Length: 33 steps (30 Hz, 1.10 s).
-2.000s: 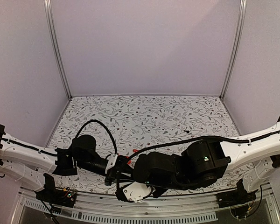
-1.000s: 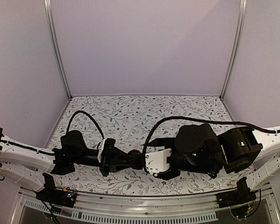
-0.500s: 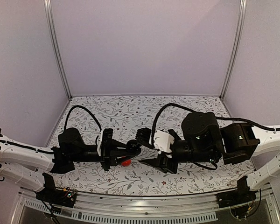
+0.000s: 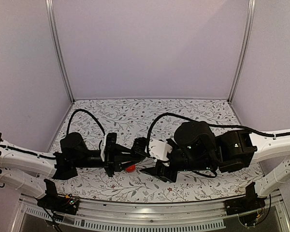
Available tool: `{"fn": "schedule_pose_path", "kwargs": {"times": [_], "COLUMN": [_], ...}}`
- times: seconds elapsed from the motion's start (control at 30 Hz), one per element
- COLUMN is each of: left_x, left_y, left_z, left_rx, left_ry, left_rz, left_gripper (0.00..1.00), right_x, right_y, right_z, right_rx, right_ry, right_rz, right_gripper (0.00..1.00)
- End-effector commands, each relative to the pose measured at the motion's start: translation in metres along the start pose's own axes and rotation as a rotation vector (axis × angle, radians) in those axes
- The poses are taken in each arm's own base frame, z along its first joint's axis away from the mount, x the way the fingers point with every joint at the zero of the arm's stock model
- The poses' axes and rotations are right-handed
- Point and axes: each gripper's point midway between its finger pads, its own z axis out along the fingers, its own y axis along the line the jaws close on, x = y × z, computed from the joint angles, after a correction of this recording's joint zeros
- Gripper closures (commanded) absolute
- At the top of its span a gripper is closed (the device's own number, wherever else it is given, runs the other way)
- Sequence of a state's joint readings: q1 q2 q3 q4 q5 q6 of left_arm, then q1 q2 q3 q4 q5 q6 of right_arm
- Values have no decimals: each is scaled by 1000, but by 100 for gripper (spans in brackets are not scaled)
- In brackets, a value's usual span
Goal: Insert the wireless bluetooth earbuds into the charging case
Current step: Adjust the left earbud in the left side groove of the charging case.
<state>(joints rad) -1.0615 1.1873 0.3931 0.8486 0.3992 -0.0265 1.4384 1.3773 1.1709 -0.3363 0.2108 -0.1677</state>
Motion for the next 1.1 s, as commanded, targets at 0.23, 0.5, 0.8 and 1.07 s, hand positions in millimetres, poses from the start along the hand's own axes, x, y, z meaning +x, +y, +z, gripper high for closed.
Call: {"fn": "schedule_pose_path", "kwargs": {"times": [0.23,0.5,0.8,1.07], "left_x": [-3,4,1,-1], "left_y": [2,-4,-8,-2], "left_z": [5,10,7,2], "left_rx": [2,23,36,8], "left_ry": [-6,30,5,-16], "left_rz": [28,52,39,36], "left_gripper": [99,99,99,99], "right_x": [-13,-12,-8,-24], "right_y": [-5,-2,0,-8], "right_z": [7,16,17,-4], "right_rx": [21,7,-3,21], "right_ry": [-12,5,37,-40], "right_rz": [4,-25,-82,-95], "right_gripper": [42,42,44,41]}}
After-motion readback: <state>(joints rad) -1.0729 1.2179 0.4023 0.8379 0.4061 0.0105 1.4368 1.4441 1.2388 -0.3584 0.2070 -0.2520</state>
